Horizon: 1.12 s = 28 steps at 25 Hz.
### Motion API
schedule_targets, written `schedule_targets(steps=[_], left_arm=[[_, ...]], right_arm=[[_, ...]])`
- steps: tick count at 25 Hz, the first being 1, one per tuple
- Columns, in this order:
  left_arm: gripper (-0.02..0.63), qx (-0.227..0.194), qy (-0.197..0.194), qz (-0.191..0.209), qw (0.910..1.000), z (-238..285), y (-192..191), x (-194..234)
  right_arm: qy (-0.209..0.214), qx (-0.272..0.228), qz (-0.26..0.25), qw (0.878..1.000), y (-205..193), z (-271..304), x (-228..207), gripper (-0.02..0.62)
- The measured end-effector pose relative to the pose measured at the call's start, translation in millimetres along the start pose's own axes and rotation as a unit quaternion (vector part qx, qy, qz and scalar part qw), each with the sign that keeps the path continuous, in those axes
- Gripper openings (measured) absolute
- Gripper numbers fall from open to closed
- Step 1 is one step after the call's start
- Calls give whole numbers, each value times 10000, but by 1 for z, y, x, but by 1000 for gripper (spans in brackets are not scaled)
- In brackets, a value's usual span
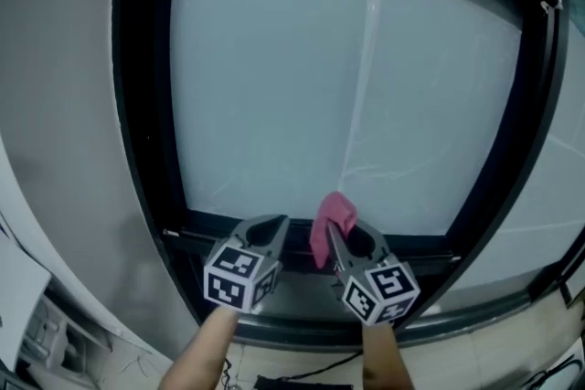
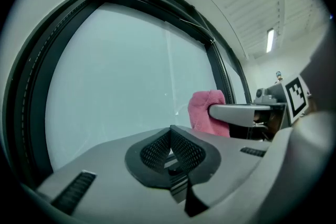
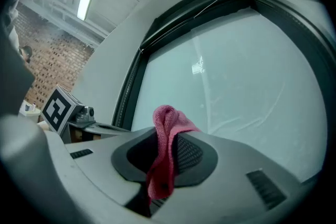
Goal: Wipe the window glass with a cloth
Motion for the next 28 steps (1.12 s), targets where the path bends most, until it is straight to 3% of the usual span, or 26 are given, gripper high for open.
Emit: schedule_targets(steps=[8,28], left_arm=[[8,153,-160,95,9997,6,-20,-31],[8,155,-334,137,9992,9,-18,-45]], right_arm=[[-43,-52,501,9987,-25,-25,-8,60],[44,-56,452,9990,-24,-28,-10,58]])
Point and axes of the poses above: the fingertips, and each gripper's own axes: z forward along the fingers, x to its left, y out of its top, the point moved 2 cm from there along -z, backward along the fingers, and after that the axes turned 11 degrees about y, right-handed, at the moved point
